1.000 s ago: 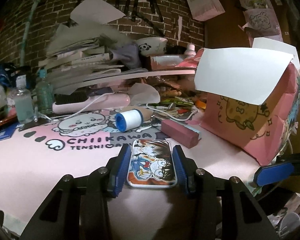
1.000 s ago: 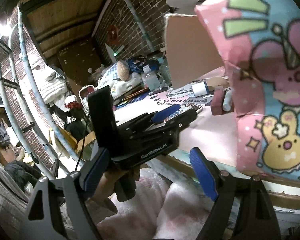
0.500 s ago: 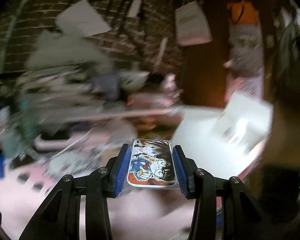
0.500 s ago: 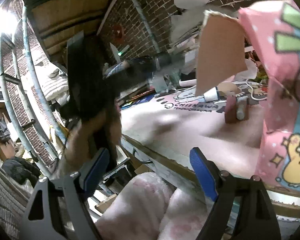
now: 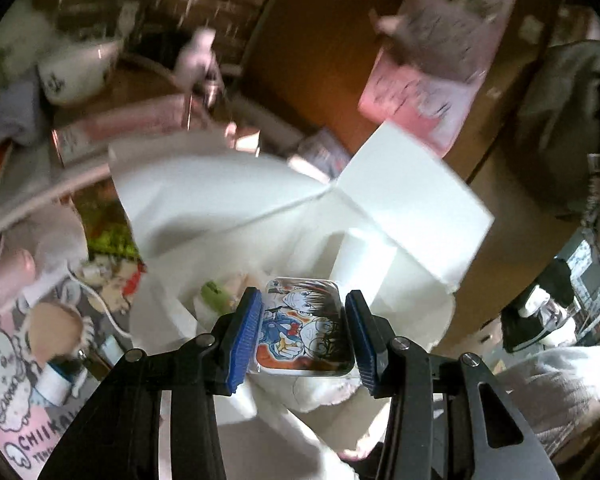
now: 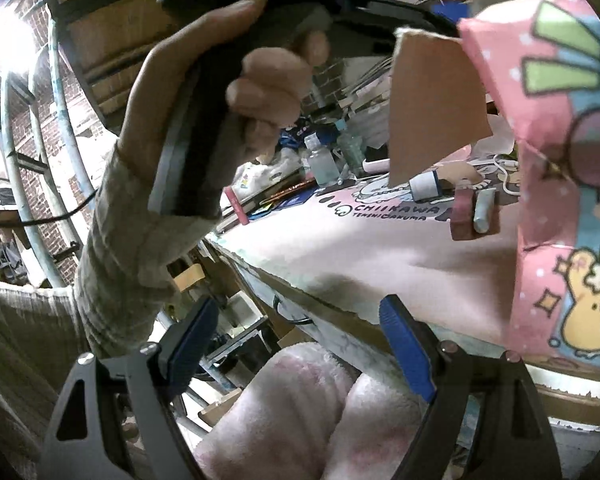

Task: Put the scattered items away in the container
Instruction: 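Carry the anime-print tin into the white box and open the left tool, then move the right tool over the desk toward the blue-and-white spool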

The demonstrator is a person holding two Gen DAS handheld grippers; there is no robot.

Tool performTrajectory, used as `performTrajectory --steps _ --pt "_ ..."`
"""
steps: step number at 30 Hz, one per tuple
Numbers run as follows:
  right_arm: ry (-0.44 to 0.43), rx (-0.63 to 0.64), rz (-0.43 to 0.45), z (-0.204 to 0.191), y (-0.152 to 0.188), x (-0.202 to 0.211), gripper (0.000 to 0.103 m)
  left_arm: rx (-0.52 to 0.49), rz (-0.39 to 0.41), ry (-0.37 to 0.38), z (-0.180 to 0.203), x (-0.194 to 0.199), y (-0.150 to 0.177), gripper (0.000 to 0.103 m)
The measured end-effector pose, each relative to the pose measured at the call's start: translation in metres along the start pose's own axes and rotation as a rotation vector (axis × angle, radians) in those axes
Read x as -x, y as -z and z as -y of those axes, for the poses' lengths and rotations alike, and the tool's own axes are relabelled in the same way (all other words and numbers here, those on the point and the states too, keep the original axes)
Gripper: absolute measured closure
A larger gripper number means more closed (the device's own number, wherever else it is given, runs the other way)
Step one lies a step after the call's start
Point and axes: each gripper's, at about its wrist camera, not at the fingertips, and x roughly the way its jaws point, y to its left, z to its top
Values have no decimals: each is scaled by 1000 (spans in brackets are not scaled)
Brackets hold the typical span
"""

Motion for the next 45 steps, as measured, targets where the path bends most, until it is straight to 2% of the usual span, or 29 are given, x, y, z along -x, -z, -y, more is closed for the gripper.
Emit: performTrajectory --steps 3,6,10,12,14,18,21,24,26,28,37,41,45 --pt "1 -3 3 2 -1 0 22 -4 -24 -18 5 -4 -4 64" --pt "3 -2 3 2 -2 0 22 -41 -36 -85 11 -8 -4 63" --pt "5 4 3 1 -4 -2 22 -65 -65 -98 16 -8 -6 61" --pt "5 10 5 -1 -4 -2 22 -76 -75 -113 17 -9 -8 53" --pt "3 14 6 -2 -4 -2 22 -87 -72 -122 19 -6 -8 38" --pt "1 19 3 -4 -4 -2 21 -95 -63 -122 22 -2 -12 35" --pt "2 25 2 -5 -5 -3 21 -93 -51 -120 23 5 -12 27" --pt "7 31 -3 -8 -5 -4 20 -76 -18 -88 22 21 -10 10" --pt "12 37 -5 -11 -6 -5 14 -58 14 -66 19 37 -6 0" --pt "12 45 -7 -15 -7 -6 13 -37 36 -64 13 53 1 0" --pt "43 127 -66 -43 -10 -30 13 41 103 -295 -21 118 59 0" --pt "136 205 -77 -60 -12 -50 13 87 143 -410 -36 144 99 0" --pt "236 283 -98 -75 -15 -75 13 127 172 -555 -47 164 142 0"
